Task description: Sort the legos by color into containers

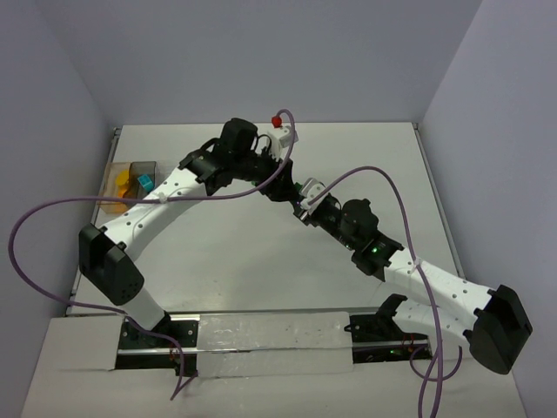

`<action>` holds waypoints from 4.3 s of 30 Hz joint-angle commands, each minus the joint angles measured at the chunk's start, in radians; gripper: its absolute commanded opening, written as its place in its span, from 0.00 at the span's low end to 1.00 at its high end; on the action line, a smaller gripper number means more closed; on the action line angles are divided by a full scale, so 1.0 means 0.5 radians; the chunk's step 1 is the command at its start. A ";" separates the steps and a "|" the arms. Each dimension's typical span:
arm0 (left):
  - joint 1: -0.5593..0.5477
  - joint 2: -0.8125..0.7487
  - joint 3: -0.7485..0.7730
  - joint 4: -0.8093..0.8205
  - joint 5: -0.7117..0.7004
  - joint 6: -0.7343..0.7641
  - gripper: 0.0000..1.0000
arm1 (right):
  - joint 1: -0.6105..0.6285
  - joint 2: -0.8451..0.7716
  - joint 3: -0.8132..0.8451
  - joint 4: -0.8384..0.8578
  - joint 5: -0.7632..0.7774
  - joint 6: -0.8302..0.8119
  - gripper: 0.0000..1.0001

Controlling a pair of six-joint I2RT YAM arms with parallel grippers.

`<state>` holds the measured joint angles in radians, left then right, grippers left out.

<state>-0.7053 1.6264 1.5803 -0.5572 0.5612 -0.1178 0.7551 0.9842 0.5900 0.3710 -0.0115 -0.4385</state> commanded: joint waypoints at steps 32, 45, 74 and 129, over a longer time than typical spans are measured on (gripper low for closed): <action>0.491 -0.436 -0.411 -0.550 1.109 1.569 0.00 | -0.407 -0.042 0.664 -1.552 -1.464 0.156 0.98; 0.490 -0.231 -0.316 -1.436 1.258 2.426 0.00 | -0.353 0.274 1.034 -1.738 -1.932 0.467 0.86; 0.358 -0.220 -0.147 -1.298 1.358 2.028 0.00 | -0.140 0.606 1.262 -1.551 -1.764 0.766 0.84; 1.589 -0.195 -0.092 -0.987 0.502 1.442 0.00 | -0.652 0.641 1.407 -1.918 -1.441 0.472 0.00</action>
<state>-0.0630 1.5402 1.4376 -1.2131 0.9578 0.7995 0.4533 1.2571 1.2297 -0.5674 -0.7962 -0.2026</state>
